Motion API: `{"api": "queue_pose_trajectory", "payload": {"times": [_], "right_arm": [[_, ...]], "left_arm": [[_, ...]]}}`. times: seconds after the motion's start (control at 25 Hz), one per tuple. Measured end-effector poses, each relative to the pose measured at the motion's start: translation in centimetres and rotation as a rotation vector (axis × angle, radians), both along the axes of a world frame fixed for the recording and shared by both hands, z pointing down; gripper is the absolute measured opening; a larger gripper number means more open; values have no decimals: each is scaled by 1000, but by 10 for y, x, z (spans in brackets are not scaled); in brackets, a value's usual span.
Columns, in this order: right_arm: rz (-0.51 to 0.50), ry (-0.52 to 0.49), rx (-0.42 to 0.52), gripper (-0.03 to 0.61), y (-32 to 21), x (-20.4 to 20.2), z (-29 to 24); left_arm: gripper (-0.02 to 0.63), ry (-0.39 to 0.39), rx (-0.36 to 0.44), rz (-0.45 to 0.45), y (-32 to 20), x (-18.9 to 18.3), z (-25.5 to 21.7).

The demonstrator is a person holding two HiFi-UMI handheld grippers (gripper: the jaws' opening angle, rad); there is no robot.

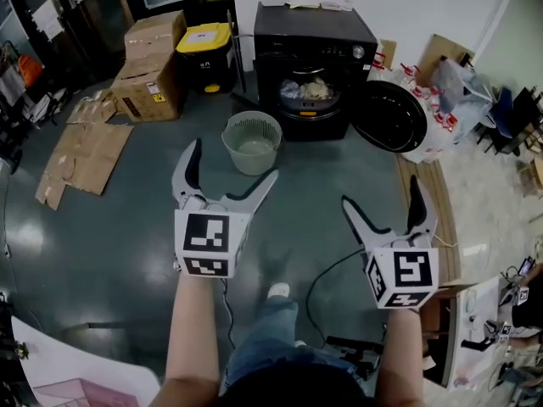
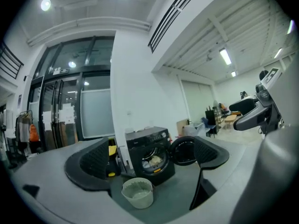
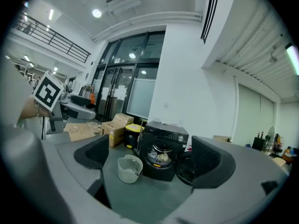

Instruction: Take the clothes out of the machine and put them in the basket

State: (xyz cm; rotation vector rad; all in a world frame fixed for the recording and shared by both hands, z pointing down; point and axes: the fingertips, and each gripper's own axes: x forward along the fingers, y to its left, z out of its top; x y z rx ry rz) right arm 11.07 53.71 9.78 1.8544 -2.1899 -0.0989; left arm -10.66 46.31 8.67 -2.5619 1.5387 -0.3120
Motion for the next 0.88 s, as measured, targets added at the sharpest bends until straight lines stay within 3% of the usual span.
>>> {"api": "queue_pose_trajectory", "payload": {"times": [0.32,0.48,0.88], "right_arm": [[16,49,-42,548,-84,-22,14],[34,36,-68,548,-101,-21,20],[10,0,-30,548,-138,-25,3]], "left_arm": [[565,43,-68,-30,-92,-27,22],[565,46,-72,-11,-109,-26,25],[565,46,-40,-3,-138,-21,13]]}}
